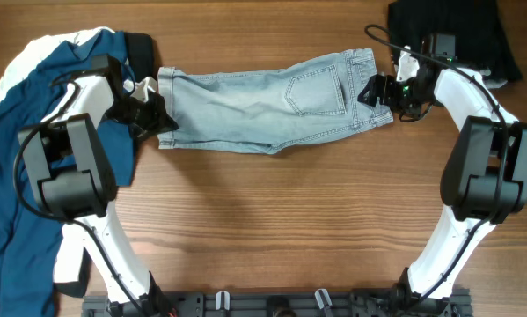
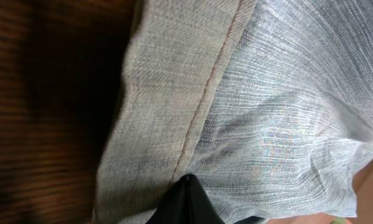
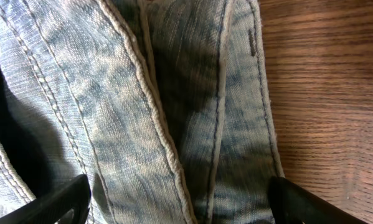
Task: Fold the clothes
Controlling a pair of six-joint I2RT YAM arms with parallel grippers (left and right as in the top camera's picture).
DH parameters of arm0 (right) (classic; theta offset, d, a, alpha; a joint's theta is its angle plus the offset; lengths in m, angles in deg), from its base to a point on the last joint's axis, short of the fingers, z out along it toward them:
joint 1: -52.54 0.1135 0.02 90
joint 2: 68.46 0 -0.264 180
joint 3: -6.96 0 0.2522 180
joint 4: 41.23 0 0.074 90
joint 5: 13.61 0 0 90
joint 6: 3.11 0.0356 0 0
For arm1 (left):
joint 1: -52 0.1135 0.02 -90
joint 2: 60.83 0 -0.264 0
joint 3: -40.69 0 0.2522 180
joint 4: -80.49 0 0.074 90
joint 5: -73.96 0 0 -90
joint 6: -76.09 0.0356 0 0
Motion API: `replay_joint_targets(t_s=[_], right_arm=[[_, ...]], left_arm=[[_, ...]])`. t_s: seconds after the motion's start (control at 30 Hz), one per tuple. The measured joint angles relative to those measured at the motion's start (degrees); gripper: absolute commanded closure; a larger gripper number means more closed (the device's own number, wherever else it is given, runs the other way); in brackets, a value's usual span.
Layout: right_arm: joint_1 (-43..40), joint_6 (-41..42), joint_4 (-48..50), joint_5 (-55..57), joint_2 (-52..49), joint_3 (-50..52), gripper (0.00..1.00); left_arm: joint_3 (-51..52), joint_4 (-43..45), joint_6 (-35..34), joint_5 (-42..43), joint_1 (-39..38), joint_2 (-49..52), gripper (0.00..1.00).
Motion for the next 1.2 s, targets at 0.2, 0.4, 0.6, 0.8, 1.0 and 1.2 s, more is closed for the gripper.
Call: replay_joint_targets(t_s=[0.2, 0.4, 0.6, 0.8, 1.0, 1.2], right_arm=[[0.0, 0.5, 3.5, -0.8, 0.9, 2.4, 0.05], [0.0, 2.5, 3.9, -0.4, 1.1, 2.7, 0.04], [-1.9, 1.0, 3.7, -3.8, 1.1, 2.5, 0.05], [-5.3, 0.6, 2.5, -2.9, 2.5, -0.5, 0.02], [0.5, 0.7, 2.3, -1.9, 2.3, -0.5, 0.02], [4.9, 2.3, 4.8, -1.2, -1.3, -0.6, 0.06]], left_arm=[[0.1, 1.8, 0.3, -3.1, 0.0, -0.7, 0.96], [0.1, 2.0, 0.2, -3.5, 0.0, -0.9, 0.96], [0.1, 2.0, 0.2, -3.6, 0.0, -0.9, 0.96], [-0.4, 2.6, 0.2, -9.3, 2.1, -1.7, 0.96], [-0.4, 2.6, 0.2, -9.8, 2.1, -1.8, 0.96], [-0.5, 2.6, 0.2, -10.0, 2.1, -1.8, 0.96]])
